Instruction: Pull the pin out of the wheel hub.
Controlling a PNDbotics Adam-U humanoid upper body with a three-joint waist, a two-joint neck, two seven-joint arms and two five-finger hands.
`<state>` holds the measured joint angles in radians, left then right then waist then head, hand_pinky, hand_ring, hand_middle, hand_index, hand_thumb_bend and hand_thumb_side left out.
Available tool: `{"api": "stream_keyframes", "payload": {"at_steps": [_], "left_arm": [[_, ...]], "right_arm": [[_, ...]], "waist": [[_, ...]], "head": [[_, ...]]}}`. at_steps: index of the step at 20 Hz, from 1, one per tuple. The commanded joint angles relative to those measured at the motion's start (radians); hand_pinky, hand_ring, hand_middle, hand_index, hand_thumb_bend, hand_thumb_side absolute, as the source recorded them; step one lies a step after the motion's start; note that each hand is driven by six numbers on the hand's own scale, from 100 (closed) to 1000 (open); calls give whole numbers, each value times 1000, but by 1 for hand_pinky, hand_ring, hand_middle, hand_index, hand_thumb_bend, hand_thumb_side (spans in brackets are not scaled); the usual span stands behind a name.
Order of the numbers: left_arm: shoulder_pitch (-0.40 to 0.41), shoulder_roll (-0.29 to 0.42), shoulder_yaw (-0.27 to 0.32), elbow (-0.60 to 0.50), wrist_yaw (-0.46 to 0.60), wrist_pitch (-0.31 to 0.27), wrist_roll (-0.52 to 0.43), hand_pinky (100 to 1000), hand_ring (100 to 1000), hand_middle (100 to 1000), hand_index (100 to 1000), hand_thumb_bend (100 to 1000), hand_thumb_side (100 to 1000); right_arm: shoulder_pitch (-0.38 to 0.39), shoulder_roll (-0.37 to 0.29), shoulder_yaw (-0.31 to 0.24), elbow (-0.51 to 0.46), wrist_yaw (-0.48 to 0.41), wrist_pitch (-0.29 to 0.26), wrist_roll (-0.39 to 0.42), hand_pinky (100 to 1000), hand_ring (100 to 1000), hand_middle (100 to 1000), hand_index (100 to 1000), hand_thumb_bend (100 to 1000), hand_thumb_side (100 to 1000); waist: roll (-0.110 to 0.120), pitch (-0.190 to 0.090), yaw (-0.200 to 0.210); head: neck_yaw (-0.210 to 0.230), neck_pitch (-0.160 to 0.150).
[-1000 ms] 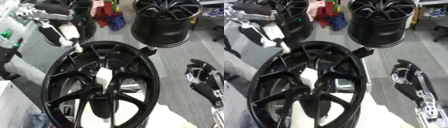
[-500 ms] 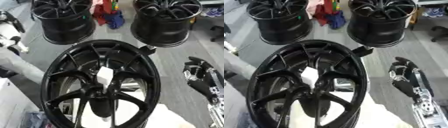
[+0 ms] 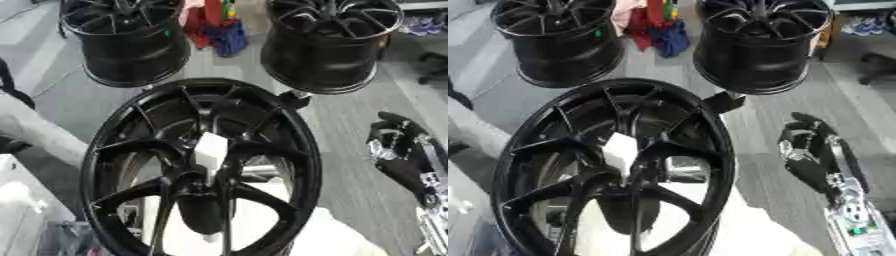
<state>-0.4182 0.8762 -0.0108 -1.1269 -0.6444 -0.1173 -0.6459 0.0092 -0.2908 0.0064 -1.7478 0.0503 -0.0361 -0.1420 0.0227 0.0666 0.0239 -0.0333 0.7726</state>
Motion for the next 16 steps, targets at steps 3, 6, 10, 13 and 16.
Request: {"api": "stream_keyframes", "payload": {"at_steps": [3,6,10,13,16], "left_arm": [[17,4,78,-38,12,14,91,840,863,931,973,660,489],[36,-29,126,-101,58,10,141,807,820,897,945,598,466],[75,-108,213,-209,126,-9,209,727,729,820,880,475,448],[110,-188,283,-296,179,-22,263,676,667,770,833,385,404],[142,-274,342,-382,232,-5,316,651,638,745,810,362,361]], "right_arm": [[-8,-6,-7,-16,-3,-3,-4,674,592,664,821,100,199],[-9,-4,-8,-16,-3,-3,-4,674,592,664,821,100,198],[-9,1,-11,-16,-3,-3,-7,674,591,663,821,100,198],[-11,7,-11,-17,-5,-3,-7,674,591,663,820,100,198],[-14,13,-11,-17,-6,-3,-7,674,591,662,820,100,197]], "waist": [[-1,-8,2],[-3,-7,7],[-9,-4,15],[-16,0,18],[-24,4,21]], "head": [[0,-3],[-4,-3],[-12,-3],[-15,-3],[-17,-3]]}}
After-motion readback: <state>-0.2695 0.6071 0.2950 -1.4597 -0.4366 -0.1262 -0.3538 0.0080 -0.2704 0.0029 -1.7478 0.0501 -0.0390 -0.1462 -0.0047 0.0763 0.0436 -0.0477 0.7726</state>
